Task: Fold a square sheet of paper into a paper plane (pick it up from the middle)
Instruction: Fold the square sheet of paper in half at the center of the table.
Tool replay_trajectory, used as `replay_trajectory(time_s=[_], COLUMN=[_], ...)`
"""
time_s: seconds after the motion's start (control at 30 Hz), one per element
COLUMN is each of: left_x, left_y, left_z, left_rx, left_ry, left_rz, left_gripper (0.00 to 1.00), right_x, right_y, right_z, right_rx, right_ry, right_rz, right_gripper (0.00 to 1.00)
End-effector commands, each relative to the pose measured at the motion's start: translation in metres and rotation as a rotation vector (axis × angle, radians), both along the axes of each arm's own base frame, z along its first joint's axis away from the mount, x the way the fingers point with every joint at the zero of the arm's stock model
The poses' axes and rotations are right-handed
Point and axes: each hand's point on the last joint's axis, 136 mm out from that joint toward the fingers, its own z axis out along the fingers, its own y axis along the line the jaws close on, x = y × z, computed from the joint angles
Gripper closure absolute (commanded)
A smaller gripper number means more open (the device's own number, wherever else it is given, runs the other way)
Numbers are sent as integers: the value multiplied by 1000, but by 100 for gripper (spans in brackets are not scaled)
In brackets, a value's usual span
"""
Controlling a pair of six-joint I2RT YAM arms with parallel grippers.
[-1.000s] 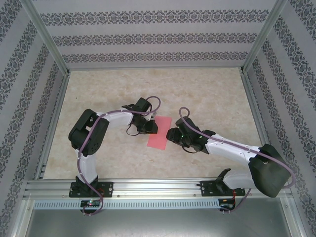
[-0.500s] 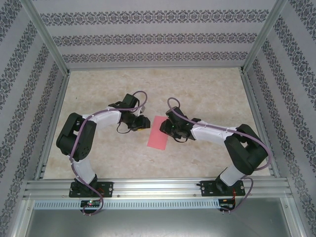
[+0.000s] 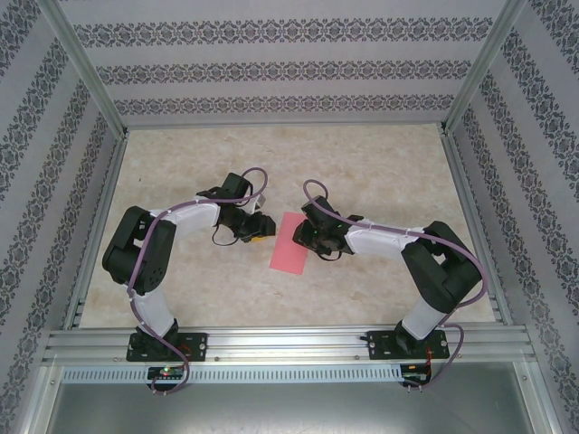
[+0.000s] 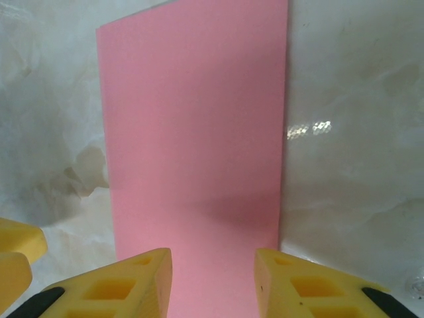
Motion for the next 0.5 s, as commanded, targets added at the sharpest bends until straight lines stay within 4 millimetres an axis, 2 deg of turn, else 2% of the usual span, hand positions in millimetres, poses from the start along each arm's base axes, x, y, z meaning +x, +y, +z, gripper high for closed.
replay_trajectory(time_s=[0.0,0.1,0.47], left_x=[1,1,-3], left_y=[-5,-7,-13], left_z=[0,0,-2], left_rx=[-37,-42,-46], left_ry=[7,11,25], left_rz=[-7,-10,-30], left_gripper=[56,56,55], right_x=[0,-1,-9], right_y=[-2,2,-9], right_z=[-8,-12,-18], right_rx=[3,27,-11], right_ry=[21,28,44], right_rz=[-10,-5,-18], right_gripper=[61,61,60])
